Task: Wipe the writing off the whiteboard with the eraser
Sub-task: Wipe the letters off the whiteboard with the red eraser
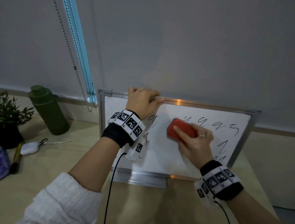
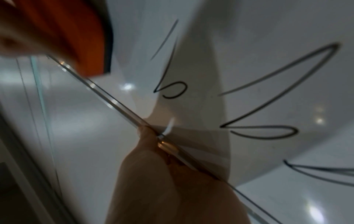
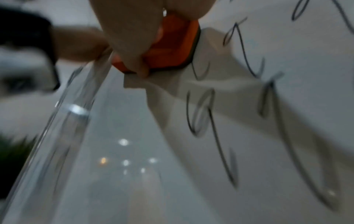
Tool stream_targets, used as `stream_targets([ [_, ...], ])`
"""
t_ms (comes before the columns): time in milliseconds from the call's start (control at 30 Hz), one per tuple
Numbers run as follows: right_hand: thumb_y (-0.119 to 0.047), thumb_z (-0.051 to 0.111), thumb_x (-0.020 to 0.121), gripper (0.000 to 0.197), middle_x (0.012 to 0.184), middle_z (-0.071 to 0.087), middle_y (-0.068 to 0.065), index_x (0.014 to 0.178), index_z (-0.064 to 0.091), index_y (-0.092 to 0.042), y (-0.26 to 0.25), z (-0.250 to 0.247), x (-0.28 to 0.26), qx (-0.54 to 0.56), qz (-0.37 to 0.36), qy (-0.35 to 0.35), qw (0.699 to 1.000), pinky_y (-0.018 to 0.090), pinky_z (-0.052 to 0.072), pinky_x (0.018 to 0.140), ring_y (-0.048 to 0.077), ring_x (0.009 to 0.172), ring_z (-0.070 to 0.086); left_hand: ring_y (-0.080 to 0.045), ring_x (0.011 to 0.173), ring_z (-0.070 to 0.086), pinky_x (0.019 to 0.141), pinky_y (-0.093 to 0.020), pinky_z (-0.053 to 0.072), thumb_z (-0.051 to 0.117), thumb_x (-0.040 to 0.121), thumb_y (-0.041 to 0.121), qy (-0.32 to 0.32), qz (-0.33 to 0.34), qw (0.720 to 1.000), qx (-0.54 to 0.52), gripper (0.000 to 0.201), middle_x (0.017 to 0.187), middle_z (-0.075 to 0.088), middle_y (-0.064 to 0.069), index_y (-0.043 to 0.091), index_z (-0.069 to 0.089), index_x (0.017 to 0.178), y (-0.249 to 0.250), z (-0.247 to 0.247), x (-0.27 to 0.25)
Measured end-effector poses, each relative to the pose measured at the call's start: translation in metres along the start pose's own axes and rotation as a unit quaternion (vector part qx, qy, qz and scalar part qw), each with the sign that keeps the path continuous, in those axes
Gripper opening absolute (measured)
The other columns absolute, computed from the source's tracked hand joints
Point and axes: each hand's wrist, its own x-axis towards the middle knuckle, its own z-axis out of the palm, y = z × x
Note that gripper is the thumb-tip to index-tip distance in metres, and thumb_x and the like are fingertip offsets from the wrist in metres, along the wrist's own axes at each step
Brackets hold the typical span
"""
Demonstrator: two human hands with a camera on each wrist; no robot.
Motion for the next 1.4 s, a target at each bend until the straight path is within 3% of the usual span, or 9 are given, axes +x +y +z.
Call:
stream_targets([
  [100,-0.029,0.057,0.075,0.049,0.119,0.036,0.009,0.122,0.047,-0.036,0.003,-0.001,0.008,-0.001,0.049,0.022,0.999,0.033,0.025,0.087,0.026,0.1,0.033,-0.023,0.084,0.055,0.069,-0.028,0.011,0.049,0.081,0.048,0.004,0.003,1.0,-0.009,0.033,0.082,0.069,-0.003,0.02,0.065,0.09,0.0,0.0,-0.002],
  [300,-0.029,0.077,0.066,0.06,0.11,0.043,0.006,0.117,0.046,-0.042,0.009,0.013,-0.033,-0.052,-0.196,-0.091,0.975,0.04,0.042,0.072,0.025,0.087,0.04,-0.023,0.085,0.058,0.072,-0.031,0.014,0.041,0.074,0.051,0.0,-0.007,1.0,-0.01,0.042,0.074,0.063,0.004,0.02,0.066,0.087,-0.002,0.002,0.004],
  [400,-0.034,0.055,0.077,0.045,0.114,0.041,0.006,0.12,0.045,-0.042,0.016,-0.004,0.01,-0.03,-0.117,-0.032,0.992,0.039,0.036,0.08,0.025,0.091,0.039,-0.022,0.086,0.059,0.067,-0.028,0.01,0.04,0.074,0.052,0.003,0.002,1.0,-0.005,0.042,0.084,0.071,-0.001,0.021,0.066,0.088,-0.002,0.003,0.002],
  [566,-0.028,0.056,0.074,0.05,0.119,0.039,0.005,0.122,0.046,-0.041,0.014,-0.004,0.029,-0.019,-0.012,0.019,1.0,0.035,0.028,0.085,0.023,0.096,0.035,-0.023,0.086,0.058,0.068,-0.029,0.011,0.038,0.074,0.055,0.003,0.003,1.0,0.003,0.045,0.082,0.07,-0.003,0.022,0.066,0.088,-0.001,0.002,0.0],
  [766,-0.029,0.05,0.08,0.041,0.111,0.043,0.003,0.118,0.046,-0.041,0.015,0.007,-0.016,-0.052,-0.276,-0.107,0.954,0.037,0.033,0.079,0.022,0.09,0.042,-0.022,0.089,0.058,0.072,-0.03,0.012,0.032,0.071,0.061,0.001,0.002,1.0,0.015,0.054,0.085,0.07,-0.003,0.023,0.065,0.089,-0.003,0.002,0.001],
  [1000,-0.038,0.046,0.092,0.029,0.122,0.042,0.004,0.12,0.049,-0.041,0.02,-0.017,0.038,-0.005,-0.028,0.042,0.999,0.038,0.032,0.091,0.026,0.099,0.037,-0.021,0.095,0.058,0.076,-0.028,0.013,0.04,0.073,0.052,0.001,-0.01,1.0,0.0,0.045,0.091,0.071,-0.003,0.021,0.065,0.093,0.0,0.0,-0.004],
  [1133,-0.028,0.069,0.075,0.047,0.116,0.045,0.0,0.116,0.052,-0.043,0.004,0.017,-0.031,-0.006,-0.129,-0.03,0.991,0.039,0.035,0.089,0.025,0.097,0.041,-0.022,0.093,0.059,0.072,-0.03,0.013,0.04,0.073,0.052,0.007,-0.004,1.0,0.005,0.043,0.086,0.07,-0.004,0.021,0.066,0.091,0.0,-0.001,-0.003],
  [1266,-0.025,0.059,0.077,0.043,0.113,0.045,0.002,0.116,0.051,-0.043,0.01,0.014,-0.047,-0.025,-0.239,-0.101,0.965,0.038,0.032,0.096,0.022,0.097,0.045,-0.02,0.091,0.057,0.067,-0.026,0.008,0.039,0.074,0.051,0.002,-0.002,1.0,0.014,0.041,0.086,0.069,0.0,0.023,0.065,0.09,0.0,-0.001,-0.005],
  [1399,-0.029,0.06,0.078,0.051,0.117,0.044,0.005,0.126,0.045,-0.035,0.016,-0.018,0.016,-0.004,-0.061,0.002,0.998,0.036,0.031,0.089,0.026,0.096,0.043,-0.022,0.088,0.057,0.068,-0.029,0.01,0.042,0.076,0.049,0.005,0.003,1.0,0.022,0.038,0.085,0.07,-0.001,0.022,0.066,0.089,0.002,-0.002,-0.006],
])
